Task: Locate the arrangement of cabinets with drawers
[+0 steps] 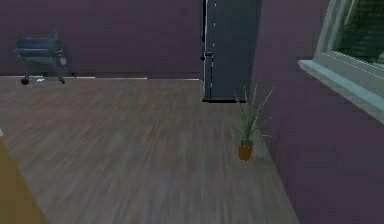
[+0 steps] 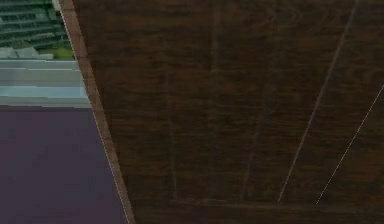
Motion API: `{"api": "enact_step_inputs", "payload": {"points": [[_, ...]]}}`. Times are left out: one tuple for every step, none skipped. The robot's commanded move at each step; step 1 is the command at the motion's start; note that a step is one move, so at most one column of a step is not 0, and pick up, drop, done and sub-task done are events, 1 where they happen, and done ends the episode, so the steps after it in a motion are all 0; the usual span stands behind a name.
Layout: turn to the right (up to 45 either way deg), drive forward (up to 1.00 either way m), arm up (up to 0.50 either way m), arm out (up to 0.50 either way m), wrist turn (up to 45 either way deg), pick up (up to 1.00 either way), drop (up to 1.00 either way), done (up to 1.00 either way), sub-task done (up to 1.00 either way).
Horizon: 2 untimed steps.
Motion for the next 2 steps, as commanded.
{"api": "enact_step_inputs", "payload": {"points": [[0.0, 0.3, 0.0, 0.0, 0.0, 0.0, 0.0, 0.0, 0.0], [-36.0, 0.0, 0.0, 0.0, 0.0, 0.0, 0.0, 0.0, 0.0]]}}
